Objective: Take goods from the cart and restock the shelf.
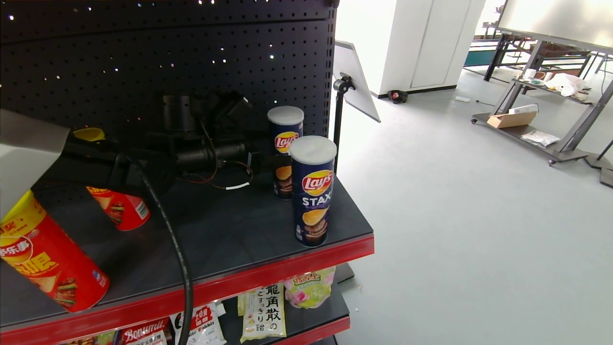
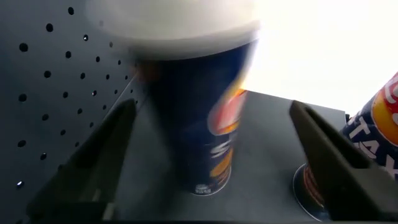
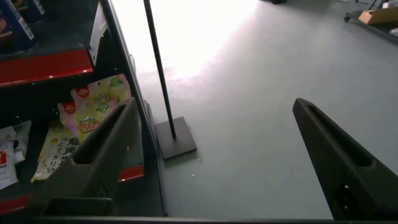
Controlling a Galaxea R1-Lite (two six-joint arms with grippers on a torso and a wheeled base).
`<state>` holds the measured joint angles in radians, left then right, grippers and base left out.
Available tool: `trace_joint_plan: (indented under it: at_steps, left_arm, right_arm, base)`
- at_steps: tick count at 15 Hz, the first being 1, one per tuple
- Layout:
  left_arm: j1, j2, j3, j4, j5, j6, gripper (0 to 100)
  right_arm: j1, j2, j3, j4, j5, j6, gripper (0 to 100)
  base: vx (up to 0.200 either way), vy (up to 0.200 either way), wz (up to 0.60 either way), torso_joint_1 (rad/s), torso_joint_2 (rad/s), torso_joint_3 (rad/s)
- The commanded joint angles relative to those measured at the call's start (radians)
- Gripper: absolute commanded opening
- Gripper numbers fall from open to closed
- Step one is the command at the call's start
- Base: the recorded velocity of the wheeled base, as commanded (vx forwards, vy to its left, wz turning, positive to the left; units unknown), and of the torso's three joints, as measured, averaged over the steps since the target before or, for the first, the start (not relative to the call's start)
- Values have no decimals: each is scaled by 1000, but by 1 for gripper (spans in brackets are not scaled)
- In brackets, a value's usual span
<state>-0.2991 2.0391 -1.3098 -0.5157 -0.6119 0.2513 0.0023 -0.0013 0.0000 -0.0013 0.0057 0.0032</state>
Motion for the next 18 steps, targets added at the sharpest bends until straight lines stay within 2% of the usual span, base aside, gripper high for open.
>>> trace_joint_plan:
  at_steps: [1, 5, 7, 12, 14, 17, 18]
  left_arm:
    - [0, -10, 4, -1, 0, 0, 100]
    - [2, -57, 60, -3, 0, 0, 100]
    - [8, -116, 121, -3, 0, 2, 100]
    - [9, -327, 342, -3, 4, 10, 100]
    - [8, -432, 423, 2, 17, 39, 100]
    - [6, -586, 526, 59, 23, 52, 100]
    - [8, -685, 581, 86, 69, 51, 100]
  right_arm:
    - [1, 1, 0, 0, 0, 1, 100]
    - [1, 1, 0, 0, 0, 0, 100]
    - [1, 1, 0, 0, 0, 0, 100]
    - [1, 1, -2, 0, 0, 0, 100]
    - [1, 1, 0, 0, 0, 0, 100]
    - [1, 1, -2, 0, 0, 0, 100]
    - [1, 1, 0, 0, 0, 0, 100]
  base:
    - [0, 0, 0, 0, 0, 0]
    - [0, 0, 0, 0, 0, 0]
    - [0, 0, 0, 0, 0, 0]
    - [0, 0, 0, 0, 0, 0]
    - [0, 0, 0, 0, 0, 0]
    - [0, 0, 0, 0, 0, 0]
    - [0, 0, 0, 0, 0, 0]
